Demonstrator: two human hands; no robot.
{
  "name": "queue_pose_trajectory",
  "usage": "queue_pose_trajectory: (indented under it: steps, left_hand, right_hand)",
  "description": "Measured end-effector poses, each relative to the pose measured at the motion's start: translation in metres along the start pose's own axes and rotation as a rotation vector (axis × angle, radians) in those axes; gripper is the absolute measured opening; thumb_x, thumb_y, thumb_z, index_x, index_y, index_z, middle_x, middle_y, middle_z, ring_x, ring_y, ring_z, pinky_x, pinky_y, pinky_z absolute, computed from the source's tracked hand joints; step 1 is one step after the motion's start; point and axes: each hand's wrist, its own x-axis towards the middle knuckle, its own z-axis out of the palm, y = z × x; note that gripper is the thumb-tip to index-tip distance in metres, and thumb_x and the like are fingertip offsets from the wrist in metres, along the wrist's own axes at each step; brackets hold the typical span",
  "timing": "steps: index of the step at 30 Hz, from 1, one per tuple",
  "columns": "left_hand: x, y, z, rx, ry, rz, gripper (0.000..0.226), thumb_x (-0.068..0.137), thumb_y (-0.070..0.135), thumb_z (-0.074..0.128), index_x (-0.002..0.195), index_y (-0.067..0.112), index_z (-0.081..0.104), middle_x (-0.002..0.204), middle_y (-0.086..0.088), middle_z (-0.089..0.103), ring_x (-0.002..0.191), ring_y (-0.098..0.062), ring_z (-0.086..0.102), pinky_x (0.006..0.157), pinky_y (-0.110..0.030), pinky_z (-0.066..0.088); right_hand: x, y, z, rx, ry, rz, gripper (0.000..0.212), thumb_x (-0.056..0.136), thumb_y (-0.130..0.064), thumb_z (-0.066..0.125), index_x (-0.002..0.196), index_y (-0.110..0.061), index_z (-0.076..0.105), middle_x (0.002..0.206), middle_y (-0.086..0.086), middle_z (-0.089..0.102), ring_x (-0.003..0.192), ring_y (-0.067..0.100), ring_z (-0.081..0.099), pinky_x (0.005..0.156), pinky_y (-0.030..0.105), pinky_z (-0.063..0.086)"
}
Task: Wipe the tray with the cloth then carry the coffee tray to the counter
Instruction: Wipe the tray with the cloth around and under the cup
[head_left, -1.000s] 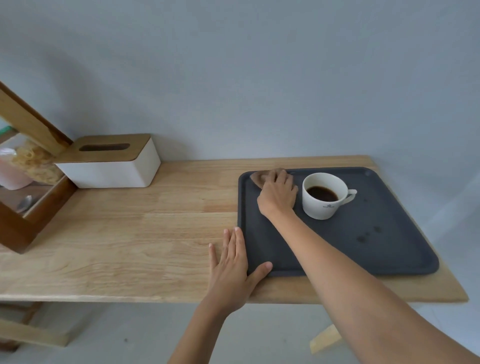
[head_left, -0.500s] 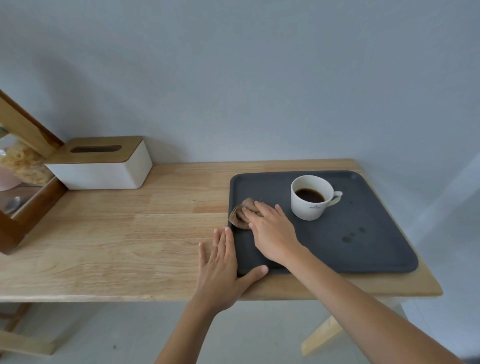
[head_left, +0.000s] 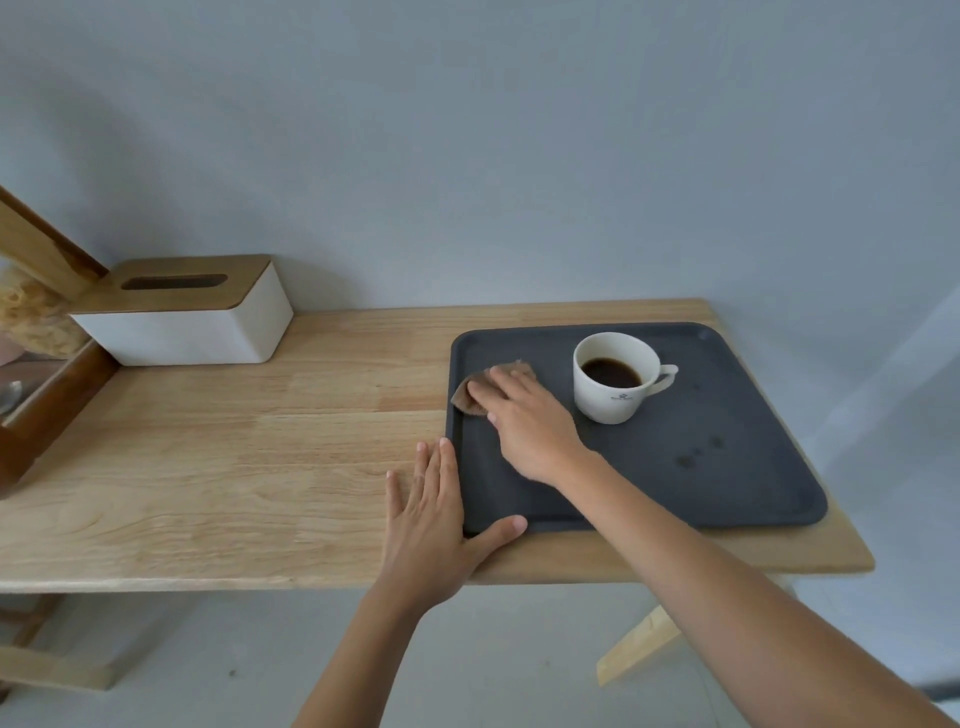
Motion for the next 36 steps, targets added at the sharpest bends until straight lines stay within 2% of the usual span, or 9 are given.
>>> queue_pose_trajectory:
  steps: [5, 9, 13, 18, 28, 33, 36]
  left_hand:
    - [0.000, 0.000, 0.001, 0.018, 0.035, -0.018, 0.123, 0.059, 0.095, 0.009, 0.149, 0.015, -0.016, 0.161, 0.001, -0.013, 0.146, -0.014, -0.020, 0.119, -0.047, -0.007]
    - [-0.001, 0.000, 0.001, 0.052, 0.053, -0.034, 0.119, 0.062, 0.093, 0.010, 0.150, 0.016, -0.015, 0.162, 0.001, -0.011, 0.147, -0.018, -0.016, 0.120, -0.049, -0.003]
    - [-0.002, 0.000, -0.001, 0.049, 0.045, -0.049, 0.118, 0.063, 0.093, 0.011, 0.150, 0.018, -0.016, 0.162, 0.002, -0.012, 0.147, -0.018, -0.017, 0.119, -0.050, -0.003]
    - [-0.003, 0.001, -0.003, 0.039, 0.032, -0.053, 0.119, 0.062, 0.093, 0.012, 0.150, 0.019, -0.016, 0.162, 0.003, -0.013, 0.147, -0.017, -0.017, 0.119, -0.051, -0.003]
    - [-0.003, 0.001, -0.005, 0.052, -0.010, -0.063, 0.119, 0.061, 0.095, 0.013, 0.149, 0.022, -0.019, 0.161, 0.003, -0.015, 0.146, -0.016, -0.019, 0.119, -0.051, -0.005]
    - [0.002, 0.004, -0.009, -0.002, -0.081, -0.102, 0.120, 0.061, 0.093, 0.023, 0.149, 0.024, -0.020, 0.161, 0.003, -0.018, 0.145, -0.017, -0.022, 0.118, -0.053, -0.009]
    - [0.008, 0.010, -0.018, -0.027, -0.155, -0.140, 0.120, 0.067, 0.086, 0.040, 0.149, 0.023, -0.019, 0.159, -0.003, -0.024, 0.144, -0.021, -0.026, 0.115, -0.058, -0.010]
  right_hand:
    - [-0.071, 0.007, -0.012, 0.117, -0.051, -0.083, 0.046, 0.100, -0.018, 0.042, 0.143, -0.033, 0.040, 0.158, -0.002, 0.031, 0.146, 0.020, 0.024, 0.114, 0.036, 0.031]
    - [-0.096, 0.030, -0.029, 0.183, -0.071, -0.050, 0.041, 0.102, -0.019, 0.040, 0.140, -0.033, 0.047, 0.157, -0.009, 0.032, 0.147, 0.011, 0.020, 0.117, 0.032, 0.029]
    - [-0.111, 0.056, -0.042, 0.197, -0.081, -0.049, 0.039, 0.101, -0.017, 0.041, 0.136, -0.030, 0.053, 0.153, -0.011, 0.038, 0.145, 0.008, 0.026, 0.117, 0.028, 0.027]
    - [-0.133, 0.095, -0.059, 0.216, -0.083, -0.026, 0.038, 0.101, -0.013, 0.042, 0.132, -0.029, 0.058, 0.150, -0.013, 0.041, 0.144, 0.004, 0.027, 0.119, 0.031, 0.024]
    - [-0.162, 0.148, -0.086, 0.233, -0.111, 0.064, 0.042, 0.100, -0.009, 0.042, 0.135, -0.029, 0.054, 0.152, -0.015, 0.037, 0.144, -0.002, 0.021, 0.121, 0.037, 0.021]
    - [-0.161, 0.150, -0.092, 0.258, -0.161, 0.049, 0.043, 0.099, -0.008, 0.045, 0.135, -0.030, 0.054, 0.154, -0.013, 0.034, 0.145, -0.001, 0.018, 0.122, 0.038, 0.017]
    - [-0.158, 0.151, -0.102, 0.365, -0.134, 0.090, 0.041, 0.096, -0.015, 0.054, 0.133, -0.032, 0.055, 0.145, -0.012, 0.048, 0.140, 0.001, 0.034, 0.120, 0.041, 0.020]
